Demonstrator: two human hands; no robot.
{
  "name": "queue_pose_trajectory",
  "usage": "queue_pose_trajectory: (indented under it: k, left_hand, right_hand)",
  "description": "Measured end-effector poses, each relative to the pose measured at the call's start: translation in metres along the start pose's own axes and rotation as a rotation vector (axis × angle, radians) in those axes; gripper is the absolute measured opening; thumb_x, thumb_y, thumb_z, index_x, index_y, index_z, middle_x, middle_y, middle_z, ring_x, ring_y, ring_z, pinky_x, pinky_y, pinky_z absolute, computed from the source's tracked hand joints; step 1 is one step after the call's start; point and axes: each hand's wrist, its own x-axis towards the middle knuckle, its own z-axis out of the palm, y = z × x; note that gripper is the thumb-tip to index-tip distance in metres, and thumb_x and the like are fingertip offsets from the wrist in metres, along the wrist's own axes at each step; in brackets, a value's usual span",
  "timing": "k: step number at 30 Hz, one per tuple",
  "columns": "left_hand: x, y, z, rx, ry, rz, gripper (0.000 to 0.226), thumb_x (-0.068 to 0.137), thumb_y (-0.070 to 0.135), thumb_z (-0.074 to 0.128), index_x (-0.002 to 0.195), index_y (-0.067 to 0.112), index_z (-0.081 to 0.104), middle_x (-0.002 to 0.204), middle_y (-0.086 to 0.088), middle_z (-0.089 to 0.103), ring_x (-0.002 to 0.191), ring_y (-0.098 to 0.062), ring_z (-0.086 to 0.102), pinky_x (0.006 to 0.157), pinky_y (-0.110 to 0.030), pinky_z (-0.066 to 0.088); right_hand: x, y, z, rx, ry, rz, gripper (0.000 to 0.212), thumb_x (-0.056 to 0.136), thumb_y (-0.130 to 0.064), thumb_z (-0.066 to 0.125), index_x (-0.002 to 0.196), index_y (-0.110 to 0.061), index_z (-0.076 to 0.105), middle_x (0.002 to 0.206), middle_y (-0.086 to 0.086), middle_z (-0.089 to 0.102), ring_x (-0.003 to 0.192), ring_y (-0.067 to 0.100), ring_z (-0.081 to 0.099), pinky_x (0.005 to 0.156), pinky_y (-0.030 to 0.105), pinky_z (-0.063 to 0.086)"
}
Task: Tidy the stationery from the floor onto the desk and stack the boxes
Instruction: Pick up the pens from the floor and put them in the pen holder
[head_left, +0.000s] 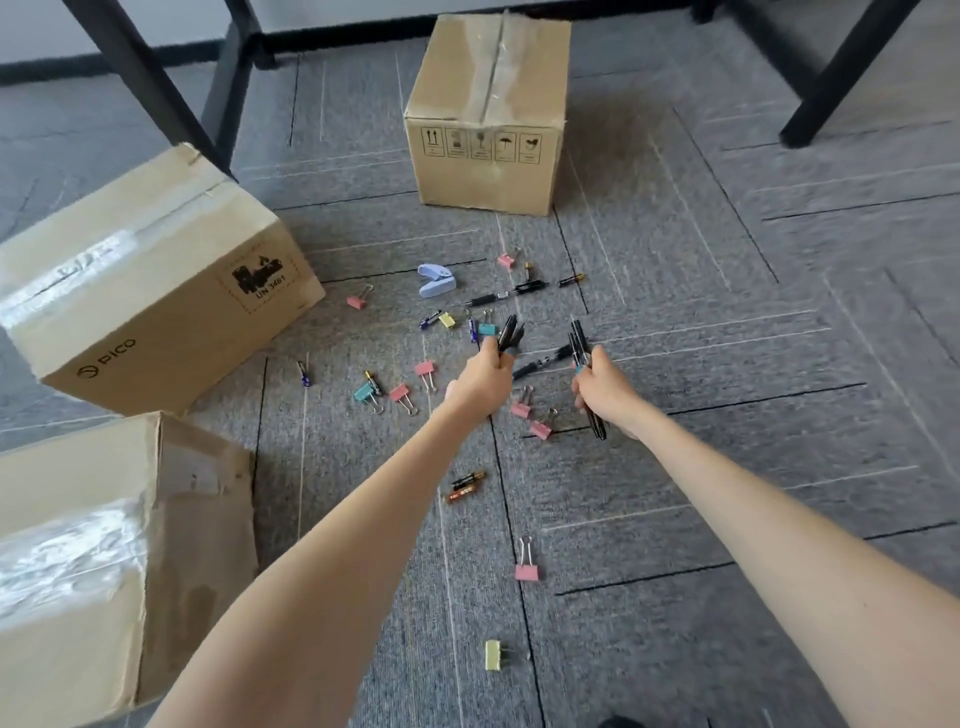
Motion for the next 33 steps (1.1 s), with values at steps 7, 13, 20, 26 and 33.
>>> queue_pose_trajectory:
  k: [7,13,20,26,33]
  left_hand:
    - [0.042,0.019,0.025,0.455,0.09,0.128,0.035,0.093,0.03,0.057,0.12,0.01,0.05,0.106,-0.012,0.068,0.093,-0.031,0.065,0.078,-0.042,0.055]
    - [0.057,0.018,0.044,0.686,0.068,0.174,0.037,0.094,0.028,0.06,0.121,0.006,0.048,0.092,-0.01,0.069,0.077,-0.026,0.065,0.068,-0.038,0.055]
    - [0.068,0.018,0.026,0.503,0.163,0.125,0.025,0.096,0.024,0.054,0.113,0.006,0.053,0.081,0.0,0.063,0.058,-0.014,0.054,0.045,-0.022,0.044]
    - [0.083,0.011,-0.021,0.411,0.376,0.039,0.026,0.088,0.037,0.058,0.097,0.012,0.058,0.102,-0.005,0.062,0.084,-0.03,0.063,0.062,-0.033,0.042]
    - [0.095,-0.016,-0.057,0.33,0.419,-0.122,0.03,0.089,0.038,0.052,0.1,0.01,0.051,0.093,-0.011,0.068,0.086,-0.032,0.063,0.072,-0.036,0.046]
  right_hand:
    - [0.042,0.017,-0.017,-0.056,0.118,0.039,0.037,0.1,-0.032,0.035,0.13,-0.01,0.035,0.084,-0.009,0.038,0.072,0.015,0.041,0.075,0.04,0.041]
    - [0.061,0.016,-0.026,-0.078,0.124,0.044,0.041,0.101,-0.029,0.033,0.137,-0.008,0.031,0.074,-0.009,0.034,0.066,0.017,0.047,0.062,0.033,0.039]
    - [0.075,-0.004,-0.033,-0.192,0.165,-0.066,0.031,0.099,-0.025,0.045,0.124,-0.007,0.041,0.077,-0.004,0.044,0.055,0.009,0.04,0.047,0.025,0.029]
    - [0.097,-0.039,-0.026,-0.431,0.204,-0.271,0.011,0.099,-0.027,0.049,0.097,-0.019,0.041,0.064,-0.007,0.043,0.047,0.007,0.036,0.043,0.022,0.024]
    - [0.126,-0.076,0.006,-0.625,0.182,-0.432,0.042,0.093,-0.012,0.06,0.132,-0.008,0.046,0.078,0.001,0.057,0.06,0.014,0.052,0.049,0.02,0.036]
